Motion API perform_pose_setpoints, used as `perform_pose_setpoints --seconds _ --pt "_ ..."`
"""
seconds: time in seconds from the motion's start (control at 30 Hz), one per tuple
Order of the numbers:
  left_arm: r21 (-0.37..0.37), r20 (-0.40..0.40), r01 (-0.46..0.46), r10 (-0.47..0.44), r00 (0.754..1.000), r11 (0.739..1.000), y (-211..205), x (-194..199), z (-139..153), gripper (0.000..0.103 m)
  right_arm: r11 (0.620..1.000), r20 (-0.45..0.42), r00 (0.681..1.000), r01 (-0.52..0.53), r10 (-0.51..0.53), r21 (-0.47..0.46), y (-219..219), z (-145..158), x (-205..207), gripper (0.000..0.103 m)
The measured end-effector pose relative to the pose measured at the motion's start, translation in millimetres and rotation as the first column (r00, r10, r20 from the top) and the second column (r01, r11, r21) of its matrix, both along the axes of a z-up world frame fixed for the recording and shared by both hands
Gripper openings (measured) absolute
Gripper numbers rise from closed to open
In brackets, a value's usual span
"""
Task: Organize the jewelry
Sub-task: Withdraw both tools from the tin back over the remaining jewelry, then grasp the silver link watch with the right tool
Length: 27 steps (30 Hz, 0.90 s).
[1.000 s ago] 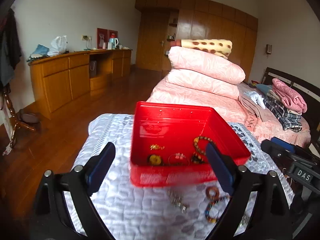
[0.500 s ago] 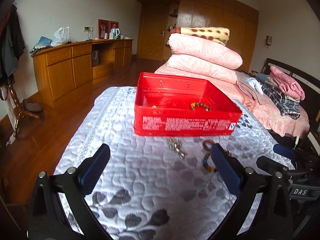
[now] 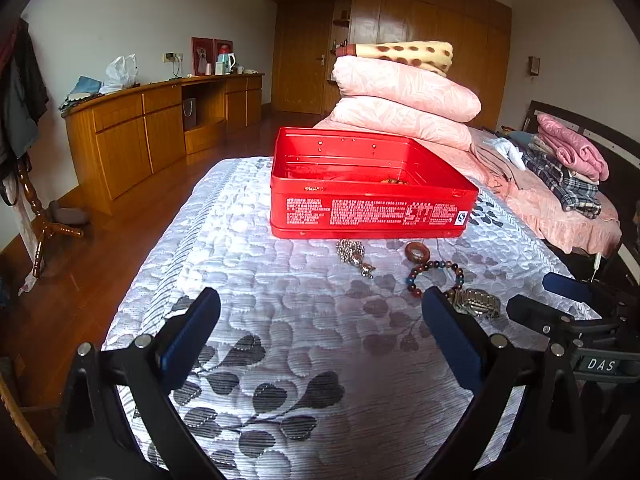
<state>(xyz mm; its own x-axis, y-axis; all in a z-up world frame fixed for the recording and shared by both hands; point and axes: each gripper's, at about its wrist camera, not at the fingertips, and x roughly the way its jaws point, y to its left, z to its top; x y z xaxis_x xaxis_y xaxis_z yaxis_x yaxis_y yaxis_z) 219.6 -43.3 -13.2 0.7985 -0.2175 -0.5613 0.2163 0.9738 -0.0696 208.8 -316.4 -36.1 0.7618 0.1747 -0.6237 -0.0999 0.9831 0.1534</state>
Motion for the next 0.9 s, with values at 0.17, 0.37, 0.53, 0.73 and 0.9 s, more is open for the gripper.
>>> perform_pose_setpoints --seconds 0.17,0.37,0.53,0.73,0.9 --pt "-0.005 -0.011 -0.011 0.011 1.000 1.000 3 -1 -2 0.098 1.000 -0.008 1.000 -0.005 0.005 0.002 1 -2 1 0.091" --pt "-0.002 -0.008 -0.014 0.014 1.000 1.000 4 -2 -1 0.098 1.000 -0.016 1.000 -0.016 0.016 0.001 3 -3 4 0.091" --pt "0.009 -0.010 -0.008 0.008 1.000 1.000 3 -3 -2 0.098 0.999 -0.034 0.999 -0.034 0.034 0.011 4 -6 10 0.091" --pt "0.009 -0.029 -0.011 0.011 1.000 1.000 3 0 -4 0.098 0.998 -0.065 0.996 -0.059 0.059 0.007 10 -9 16 0.091" --pt "0.002 -0.066 -0.020 0.020 0.998 1.000 6 6 -9 0.098 0.998 -0.091 0.994 -0.064 0.063 -0.007 15 -12 21 0.089"
